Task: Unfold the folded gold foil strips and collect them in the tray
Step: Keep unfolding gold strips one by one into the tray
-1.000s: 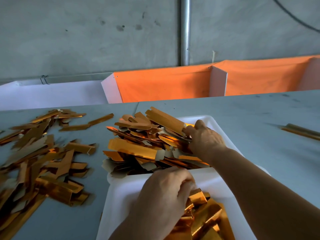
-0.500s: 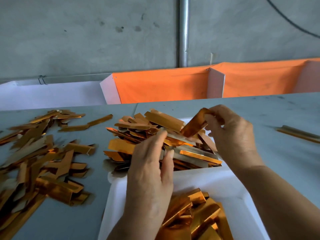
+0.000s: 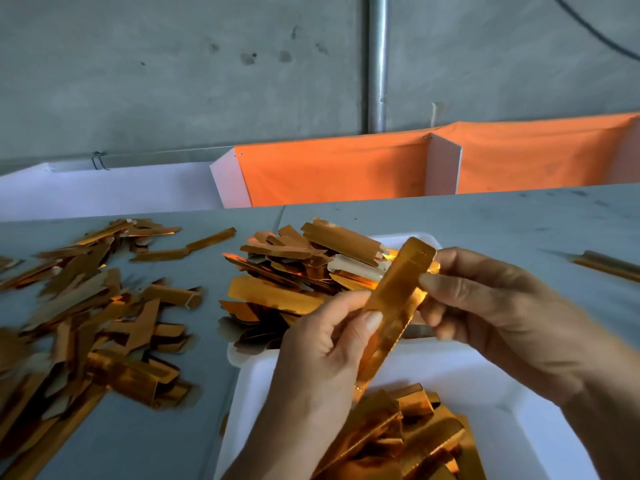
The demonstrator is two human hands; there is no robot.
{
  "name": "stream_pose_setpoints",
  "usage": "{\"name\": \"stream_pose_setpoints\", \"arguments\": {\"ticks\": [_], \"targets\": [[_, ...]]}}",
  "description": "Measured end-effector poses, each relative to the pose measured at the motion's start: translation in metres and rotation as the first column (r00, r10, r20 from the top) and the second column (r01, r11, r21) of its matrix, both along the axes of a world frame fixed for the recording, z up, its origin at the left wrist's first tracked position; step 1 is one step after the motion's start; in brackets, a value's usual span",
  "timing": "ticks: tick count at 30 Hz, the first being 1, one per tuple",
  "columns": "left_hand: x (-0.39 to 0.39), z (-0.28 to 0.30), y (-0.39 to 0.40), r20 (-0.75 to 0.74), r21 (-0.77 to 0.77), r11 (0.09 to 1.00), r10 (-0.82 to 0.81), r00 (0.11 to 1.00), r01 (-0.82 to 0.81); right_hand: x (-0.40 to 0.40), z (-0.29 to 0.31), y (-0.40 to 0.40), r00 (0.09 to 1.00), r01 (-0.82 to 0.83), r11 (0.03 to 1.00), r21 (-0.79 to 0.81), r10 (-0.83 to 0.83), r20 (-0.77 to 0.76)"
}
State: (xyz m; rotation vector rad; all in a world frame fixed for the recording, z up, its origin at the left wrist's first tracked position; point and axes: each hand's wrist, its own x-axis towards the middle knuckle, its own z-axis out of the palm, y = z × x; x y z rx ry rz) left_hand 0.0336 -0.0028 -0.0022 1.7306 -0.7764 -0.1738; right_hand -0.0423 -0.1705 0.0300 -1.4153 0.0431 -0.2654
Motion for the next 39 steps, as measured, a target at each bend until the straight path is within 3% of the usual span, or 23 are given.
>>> {"name": "stream_pose_setpoints", "arguments": {"ticks": [5, 9, 12, 14, 17, 21, 23, 29, 31, 35, 39], "targets": [[0.0, 0.001, 0.004, -0.229, 0.007, 0.997, -0.068, 0.971, 0.071, 0.001, -0.006, -0.009, 0.994, -0.109, 0.984, 0.141, 0.106, 0.032], [-0.003, 0.004, 0.003, -0.416, -0.048, 0.989, -0.149, 0.897, 0.142, 0.003, -0.008, -0.012, 0.991, -0.128, 0.99, 0.067, 0.125, 0.047], [-0.006, 0.007, 0.003, -0.406, -0.01, 0.974, -0.209, 0.889, 0.225, 0.004, -0.009, -0.01, 0.99, -0.139, 0.99, 0.012, 0.138, 0.031], [-0.006, 0.009, 0.002, -0.322, 0.061, 0.972, -0.197, 0.926, 0.228, 0.004, -0.008, -0.008, 0.997, -0.078, 0.995, -0.062, 0.079, 0.009], [-0.003, 0.004, 0.002, 0.035, 0.186, 0.981, -0.06, 0.998, 0.052, 0.003, -0.009, -0.009, 0.999, 0.025, 0.988, -0.155, -0.032, -0.043], [-0.005, -0.004, -0.004, 0.431, 0.306, 0.939, 0.012, 0.902, -0.159, 0.002, -0.008, -0.009, 0.992, 0.054, 0.99, -0.127, -0.067, -0.103], [-0.005, -0.007, -0.005, 0.554, 0.273, 0.923, 0.08, 0.828, -0.271, 0.001, -0.008, -0.009, 0.991, 0.037, 0.997, -0.069, -0.045, -0.124], [-0.008, -0.003, -0.008, 0.607, 0.21, 0.954, 0.046, 0.793, -0.216, -0.001, -0.006, -0.01, 0.98, -0.029, 0.999, 0.026, 0.034, -0.198], [-0.006, -0.003, -0.009, 0.67, 0.273, 0.931, -0.005, 0.743, -0.241, -0.001, -0.007, -0.01, 0.977, -0.015, 0.999, 0.046, 0.025, -0.212], [-0.006, -0.002, -0.012, 0.76, 0.249, 0.906, 0.036, 0.649, -0.342, 0.002, -0.008, -0.008, 0.967, -0.005, 0.991, 0.13, 0.038, -0.252], [-0.007, 0.001, -0.012, 0.793, 0.288, 0.91, -0.051, 0.607, -0.299, 0.001, -0.009, -0.013, 0.955, -0.046, 0.977, 0.207, 0.104, -0.279]]}}
